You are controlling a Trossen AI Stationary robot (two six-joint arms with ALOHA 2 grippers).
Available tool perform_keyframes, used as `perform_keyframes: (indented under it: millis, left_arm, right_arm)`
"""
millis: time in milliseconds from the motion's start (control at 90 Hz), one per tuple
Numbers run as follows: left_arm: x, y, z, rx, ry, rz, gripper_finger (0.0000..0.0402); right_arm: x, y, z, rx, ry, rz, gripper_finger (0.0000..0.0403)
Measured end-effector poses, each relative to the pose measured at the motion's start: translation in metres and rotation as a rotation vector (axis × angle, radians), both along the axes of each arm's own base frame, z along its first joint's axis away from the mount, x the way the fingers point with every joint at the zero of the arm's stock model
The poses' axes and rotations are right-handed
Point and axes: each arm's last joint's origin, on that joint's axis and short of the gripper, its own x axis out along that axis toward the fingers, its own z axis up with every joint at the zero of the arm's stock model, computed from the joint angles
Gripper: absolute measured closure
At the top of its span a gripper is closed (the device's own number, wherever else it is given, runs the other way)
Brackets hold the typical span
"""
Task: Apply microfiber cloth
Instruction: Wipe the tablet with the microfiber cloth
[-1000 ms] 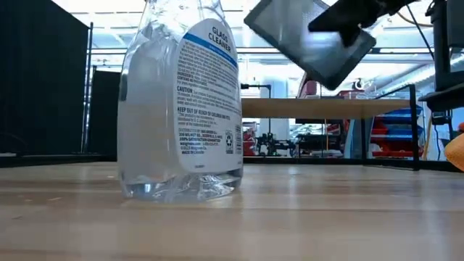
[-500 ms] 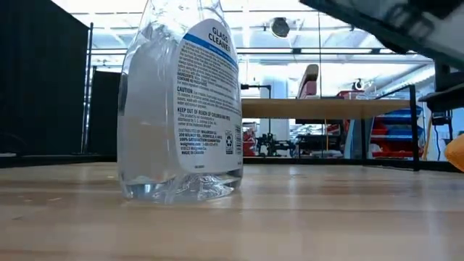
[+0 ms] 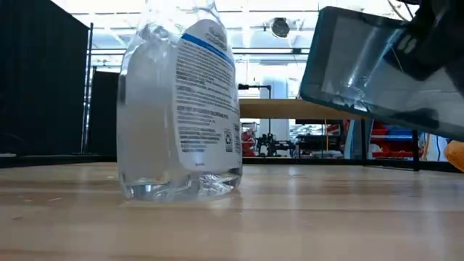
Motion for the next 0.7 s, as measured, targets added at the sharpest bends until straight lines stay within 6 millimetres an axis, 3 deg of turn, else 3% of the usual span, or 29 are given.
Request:
perform_keyframes:
  millis: [100,244,444,567,700]
  left_arm:
    - [0.009,-0.004,-0.001,-0.010,-0.025,-0.001,0.0021]
    - [0.014,-0.008,-0.019,-0.004,0.039,0.007,0.0021]
    - [0.004,-0.002,-0.028,0.049,0.188,0.078,0.0021]
    - [-0.002,0.002,-0.028,0.094,0.224,0.112,0.0021]
    - [0.003,0.000,-0.015,0.086,0.173,0.099,0.0021]
  right_arm:
    - [0.000,0.000,0.000,-0.003,0.005,-0.001,0.0394]
    - [-0.001,-0.001,-0.001,-0.006,0.010,-0.001,0.0394]
    - [-0.001,-0.001,-0.001,-0.007,0.020,-0.006,0.0394]
    - [-0.002,-0.001,-0.002,-0.008,0.024,-0.008,0.0394]
    - [-0.001,-0.001,-0.002,-0.012,0.022,-0.003,0.0394]
